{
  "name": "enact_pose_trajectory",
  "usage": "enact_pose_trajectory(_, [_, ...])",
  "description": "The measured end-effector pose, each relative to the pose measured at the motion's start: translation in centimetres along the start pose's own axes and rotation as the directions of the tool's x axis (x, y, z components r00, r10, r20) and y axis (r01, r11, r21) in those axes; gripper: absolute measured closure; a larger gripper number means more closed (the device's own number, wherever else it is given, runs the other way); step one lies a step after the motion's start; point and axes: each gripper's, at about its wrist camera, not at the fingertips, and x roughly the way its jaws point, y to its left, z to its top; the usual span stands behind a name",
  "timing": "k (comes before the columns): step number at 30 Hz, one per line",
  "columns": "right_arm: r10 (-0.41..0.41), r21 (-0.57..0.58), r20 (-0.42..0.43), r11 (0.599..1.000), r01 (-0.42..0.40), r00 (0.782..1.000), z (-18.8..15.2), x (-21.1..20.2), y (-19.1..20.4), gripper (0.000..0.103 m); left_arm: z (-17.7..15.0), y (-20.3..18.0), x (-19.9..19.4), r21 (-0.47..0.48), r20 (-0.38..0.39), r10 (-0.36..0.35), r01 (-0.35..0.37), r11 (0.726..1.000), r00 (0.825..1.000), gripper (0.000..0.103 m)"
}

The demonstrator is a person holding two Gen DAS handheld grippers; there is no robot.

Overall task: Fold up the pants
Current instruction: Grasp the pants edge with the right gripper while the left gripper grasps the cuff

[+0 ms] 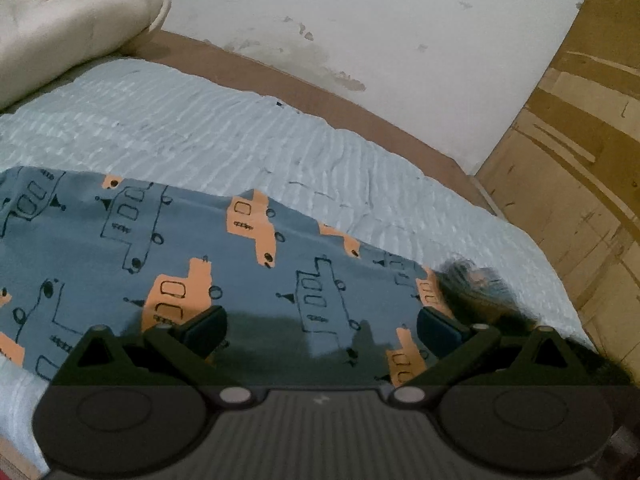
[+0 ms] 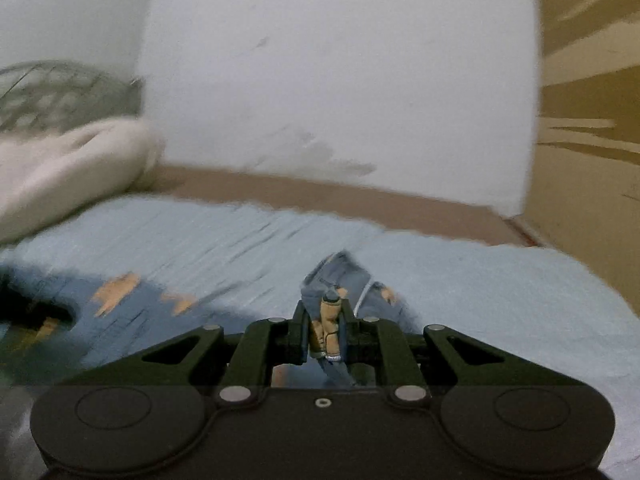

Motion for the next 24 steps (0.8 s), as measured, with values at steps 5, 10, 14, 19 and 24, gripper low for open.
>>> enact_pose_trajectory(5, [0.050,0.012,-0.134,0.999,-0.049,0.990,-4.1,1.2,3.5,0.089,-0.2,-0.1,0.1,0.008,-0.005,-0.017,0.017,1.000,1.000,0.001])
enact_pose_trajectory(10, [0.071,0.122,-0.114,0.991,-0.057,0.991,-4.9,1.0,2.1,0.087,0.2,-1.4,1.6,0.008,-0.027,-0.084,0.084,0.996,0.996,0.001])
enact_pose_trajectory(14, [0.141,0.260,-0.074,0.958,-0.117,0.987,-5.6,1.4,0.3,0.087,1.2,-3.3,3.9,0.001,-0.065,-0.177,0.178,0.984,0.982,0.001])
enact_pose_trajectory(19, [0.221,0.439,-0.001,0.876,-0.198,0.975,-7.1,1.4,-2.4,0.087,1.8,-6.3,7.6,-0.017,-0.130,-0.279,0.280,0.960,0.951,0.001])
enact_pose_trajectory(24, [0.245,0.481,0.042,0.845,-0.235,0.969,-7.8,1.1,-3.1,0.087,1.2,-8.9,10.8,-0.011,-0.206,-0.287,0.291,0.957,0.936,0.013])
